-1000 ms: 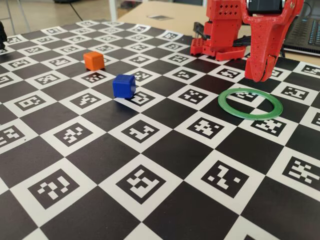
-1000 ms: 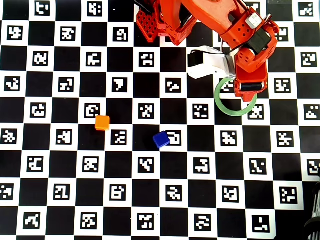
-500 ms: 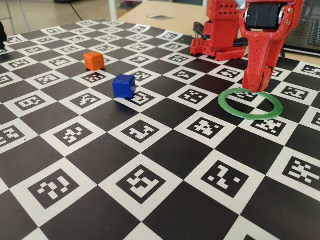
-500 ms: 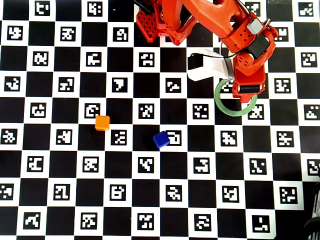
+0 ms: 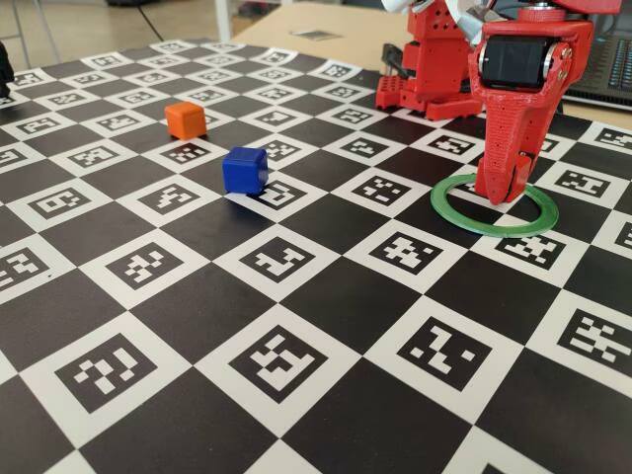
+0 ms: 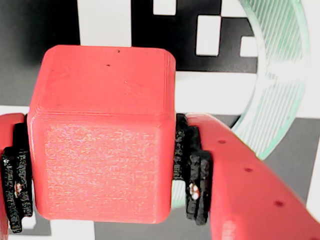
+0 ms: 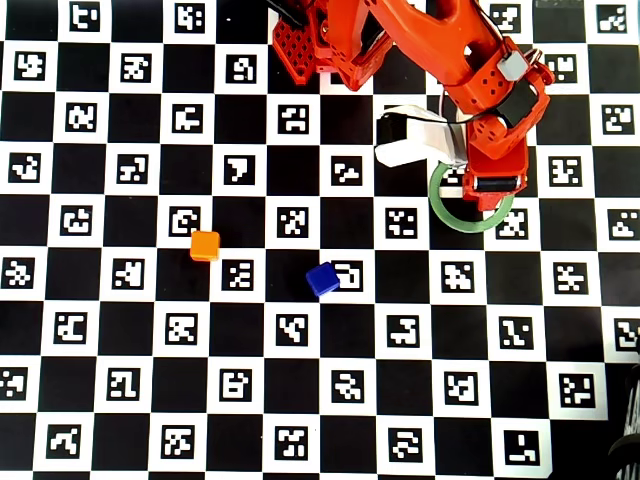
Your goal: Grab the red cube then put it in the green circle then put the blue cube on top and finally the orange cube on top
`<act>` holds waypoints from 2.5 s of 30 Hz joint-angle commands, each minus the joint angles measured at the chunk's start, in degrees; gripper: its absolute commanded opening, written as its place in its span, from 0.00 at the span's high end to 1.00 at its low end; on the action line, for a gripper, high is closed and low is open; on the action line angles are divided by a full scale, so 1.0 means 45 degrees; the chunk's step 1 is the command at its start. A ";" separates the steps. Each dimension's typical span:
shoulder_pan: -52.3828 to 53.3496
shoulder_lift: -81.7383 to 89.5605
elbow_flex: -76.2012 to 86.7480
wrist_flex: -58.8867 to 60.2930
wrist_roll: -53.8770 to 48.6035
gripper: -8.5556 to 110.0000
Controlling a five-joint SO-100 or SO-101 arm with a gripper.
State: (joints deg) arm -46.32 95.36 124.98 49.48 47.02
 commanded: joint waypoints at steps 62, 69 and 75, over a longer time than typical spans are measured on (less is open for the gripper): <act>0.0254 0.0254 -0.0313 0.0645 0.0703 0.52; 0.0410 0.1133 -0.0898 0.1934 0.0566 0.52; 0.0684 0.1875 -0.3027 0.4531 0.0449 0.52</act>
State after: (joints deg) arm -43.95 99.05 118.83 64.25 49.48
